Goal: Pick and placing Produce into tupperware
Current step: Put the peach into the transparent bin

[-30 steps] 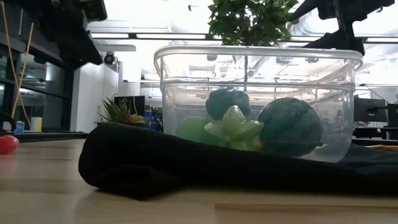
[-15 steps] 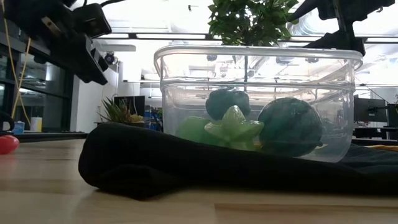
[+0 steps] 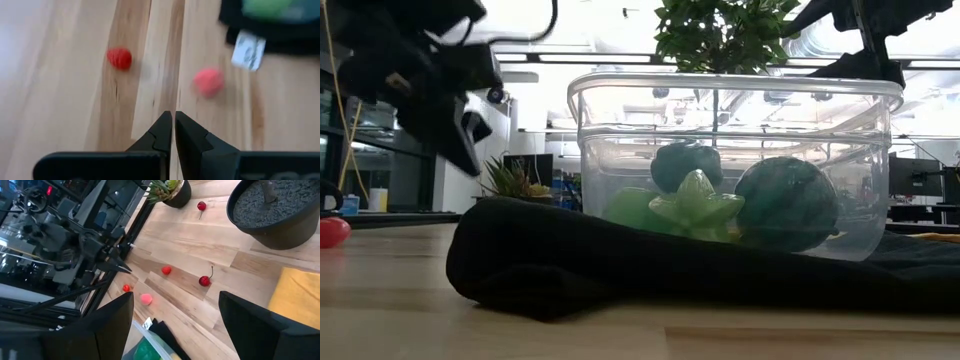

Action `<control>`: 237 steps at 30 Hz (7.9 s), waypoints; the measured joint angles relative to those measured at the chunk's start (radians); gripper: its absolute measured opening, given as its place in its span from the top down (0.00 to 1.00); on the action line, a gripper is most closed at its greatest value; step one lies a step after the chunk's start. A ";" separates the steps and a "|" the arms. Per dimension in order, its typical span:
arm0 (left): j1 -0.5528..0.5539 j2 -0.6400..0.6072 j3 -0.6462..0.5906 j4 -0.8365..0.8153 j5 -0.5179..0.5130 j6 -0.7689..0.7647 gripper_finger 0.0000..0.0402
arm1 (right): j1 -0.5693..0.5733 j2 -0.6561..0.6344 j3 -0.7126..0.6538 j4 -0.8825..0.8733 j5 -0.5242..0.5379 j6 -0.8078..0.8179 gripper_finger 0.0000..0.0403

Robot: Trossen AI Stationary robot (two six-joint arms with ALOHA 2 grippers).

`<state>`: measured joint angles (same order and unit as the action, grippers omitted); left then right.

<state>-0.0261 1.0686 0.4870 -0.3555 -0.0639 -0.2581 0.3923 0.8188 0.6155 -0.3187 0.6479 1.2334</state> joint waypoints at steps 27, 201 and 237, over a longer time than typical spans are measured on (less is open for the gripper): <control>0.000 0.076 0.000 0.246 0.143 0.072 0.57 | 0.000 0.000 0.000 -0.002 -0.001 -0.007 0.30; -0.151 0.424 0.011 0.436 -0.030 0.067 0.56 | 0.000 0.000 0.000 -0.006 0.007 -0.041 0.30; -0.151 0.481 0.051 0.503 0.023 0.041 0.57 | 0.000 0.000 0.000 -0.006 0.007 -0.046 0.30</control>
<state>-0.1772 1.5497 0.5377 0.1478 -0.0407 -0.2169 0.3927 0.8188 0.6151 -0.3248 0.6548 1.1874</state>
